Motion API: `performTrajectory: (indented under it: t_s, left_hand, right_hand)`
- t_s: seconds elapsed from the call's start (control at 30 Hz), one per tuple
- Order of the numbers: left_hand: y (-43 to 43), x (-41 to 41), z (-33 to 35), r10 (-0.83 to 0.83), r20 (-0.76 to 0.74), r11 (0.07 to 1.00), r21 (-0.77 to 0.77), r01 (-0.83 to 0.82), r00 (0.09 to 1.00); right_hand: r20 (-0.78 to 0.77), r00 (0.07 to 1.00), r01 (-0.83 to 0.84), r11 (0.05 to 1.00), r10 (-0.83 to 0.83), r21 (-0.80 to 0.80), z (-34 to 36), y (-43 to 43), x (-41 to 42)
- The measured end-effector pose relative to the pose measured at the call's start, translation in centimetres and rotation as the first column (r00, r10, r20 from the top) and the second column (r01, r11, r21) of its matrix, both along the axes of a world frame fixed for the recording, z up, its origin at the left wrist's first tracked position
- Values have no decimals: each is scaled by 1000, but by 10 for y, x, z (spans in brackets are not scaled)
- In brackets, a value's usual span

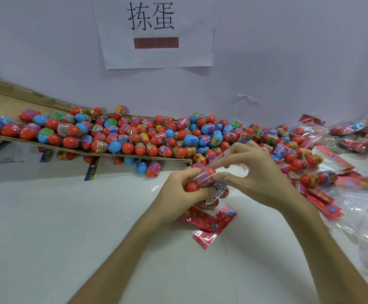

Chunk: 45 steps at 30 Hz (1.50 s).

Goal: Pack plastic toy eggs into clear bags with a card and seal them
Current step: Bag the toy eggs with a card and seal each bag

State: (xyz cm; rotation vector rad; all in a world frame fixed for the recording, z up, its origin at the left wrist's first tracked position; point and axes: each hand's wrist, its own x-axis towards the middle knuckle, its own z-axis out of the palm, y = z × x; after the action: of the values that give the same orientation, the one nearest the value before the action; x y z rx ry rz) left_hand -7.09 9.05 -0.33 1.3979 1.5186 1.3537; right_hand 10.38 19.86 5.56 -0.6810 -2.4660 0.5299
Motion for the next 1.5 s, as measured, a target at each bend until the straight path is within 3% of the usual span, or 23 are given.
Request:
performTrajectory:
  t_s: [0.13, 0.33, 0.63, 1.1, 1.33, 1.4, 1.5]
  left_hand:
    - [-1, 0, 2, -10, 19, 1000, -2, 10, 1000]
    - [-2, 1, 7, -18, 92, 1000, -13, 19, 996]
    - [-4, 3, 12, -54, 174, 999, 8, 53, 983]
    - [-5, 1, 9, -85, 200, 996, -20, 90, 976]
    - [-4, 0, 9, -28, 180, 999, -30, 34, 983]
    - [-3, -1, 9, -1, 223, 1000, -28, 8, 975]
    - [-2, -1, 11, 29, 338, 999, -26, -21, 941]
  right_hand:
    - [22, 1000, -22, 1000, 22, -17, 0, -2, 0]
    - [-112, 993, -59, 991, 46, -118, -2, -2, 0]
    - [-176, 976, -159, 971, 128, -177, 3, 3, 6]
    - [-83, 988, -143, 964, 128, -222, 3, 2, 4]
    - [74, 984, -146, 974, 161, -175, -3, -1, -3]
    - [-28, 992, -125, 983, 123, -135, -3, -3, -6]
    - [-324, 946, -44, 995, 13, -87, -1, -2, -6]
